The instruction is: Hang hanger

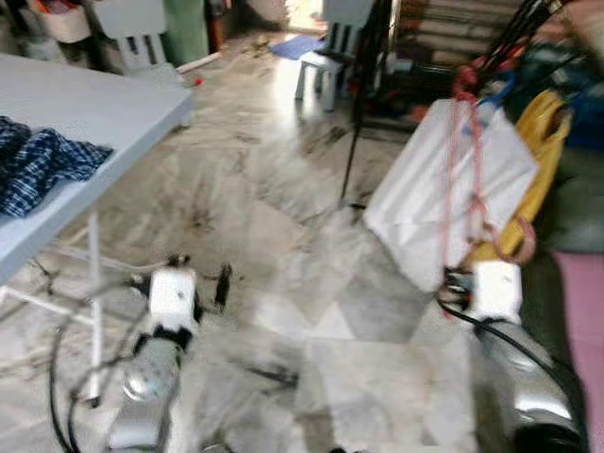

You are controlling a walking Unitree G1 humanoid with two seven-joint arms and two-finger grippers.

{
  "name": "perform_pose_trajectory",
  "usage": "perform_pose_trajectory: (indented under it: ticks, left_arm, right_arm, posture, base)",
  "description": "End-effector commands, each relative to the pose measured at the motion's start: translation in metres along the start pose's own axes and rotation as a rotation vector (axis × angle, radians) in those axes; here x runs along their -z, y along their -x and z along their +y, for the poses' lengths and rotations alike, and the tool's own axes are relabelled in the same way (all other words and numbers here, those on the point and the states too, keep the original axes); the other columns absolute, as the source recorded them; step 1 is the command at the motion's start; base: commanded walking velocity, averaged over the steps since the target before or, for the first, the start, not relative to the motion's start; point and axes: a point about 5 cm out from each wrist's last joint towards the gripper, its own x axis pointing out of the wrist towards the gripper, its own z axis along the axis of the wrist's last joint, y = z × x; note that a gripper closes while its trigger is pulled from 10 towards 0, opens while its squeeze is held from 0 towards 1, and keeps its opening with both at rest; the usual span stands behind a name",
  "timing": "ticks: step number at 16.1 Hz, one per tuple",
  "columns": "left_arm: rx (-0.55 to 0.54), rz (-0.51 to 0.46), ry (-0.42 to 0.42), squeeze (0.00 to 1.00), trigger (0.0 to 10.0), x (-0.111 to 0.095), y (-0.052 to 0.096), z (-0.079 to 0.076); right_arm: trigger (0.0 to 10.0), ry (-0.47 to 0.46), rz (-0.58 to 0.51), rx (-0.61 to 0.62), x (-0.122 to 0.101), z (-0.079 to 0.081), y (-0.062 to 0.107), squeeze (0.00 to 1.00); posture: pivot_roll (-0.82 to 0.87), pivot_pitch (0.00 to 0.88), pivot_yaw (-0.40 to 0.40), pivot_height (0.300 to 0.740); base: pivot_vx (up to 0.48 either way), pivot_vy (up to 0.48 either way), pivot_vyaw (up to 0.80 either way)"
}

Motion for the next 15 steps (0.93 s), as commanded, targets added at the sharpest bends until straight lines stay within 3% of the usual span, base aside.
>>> perform_pose_trajectory:
  ticks: [1,4,6,9,11,13,15]
  left_arm:
    - [-0.046,-0.011,-0.01,0.0,10.0,-0.009,-0.002,0.01]
    - [-0.072,0.018,-0.001,0.0,10.0,-0.013,0.002,0.017]
    - [-0.023,0.027,0.02,0.0,10.0,-0.015,0.007,0.003]
    - [0.032,0.04,0.05,0.0,10.0,-0.016,0.004,-0.016]
    - [0.078,0.036,0.02,0.0,10.0,-0.021,-0.01,-0.017]
    - [0.085,0.015,-0.018,0.0,10.0,-0.031,-0.024,-0.009]
    - [0.078,0.004,-0.021,0.0,10.0,-0.032,-0.028,-0.006]
  right_arm:
    - [10.0,-0.005,0.026,-0.031,0.004,0.011,-0.003,0.0]
    - [10.0,0.0,0.03,-0.054,0.002,0.027,-0.012,0.0]
    - [10.0,-0.027,-0.017,-0.005,-0.012,0.021,-0.012,0.0]
    - [10.0,-0.057,-0.041,0.051,-0.013,0.017,-0.004,0.0]
    - [10.0,-0.093,-0.056,0.134,-0.013,0.014,-0.002,0.0]
    - [10.0,-0.107,-0.066,0.166,-0.011,0.015,0.004,0.0]
    - [10.0,-0.139,-0.039,0.214,-0.001,0.015,0.011,0.0]
  posture:
    - [0.06,0.015,-0.073,0.74]
    - [0.08,0.023,-0.046,0.74]
    - [0.04,0.03,-0.02,0.74]
    - [0.02,0.03,0.018,0.74]
    - [0.03,0.029,0.033,0.74]
    - [0.04,0.055,0.102,0.74]
    - [-0.02,0.045,0.099,0.74]
  base:
    - [0.0,0.0,0.0]
    - [0.0,0.0,0.0]
    - [0.0,0.0,0.0]
    - [0.0,0.0,0.0]
    - [0.0,0.0,0.0]
    - [0.0,0.0,0.0]
    - [0.0,0.0,0.0]
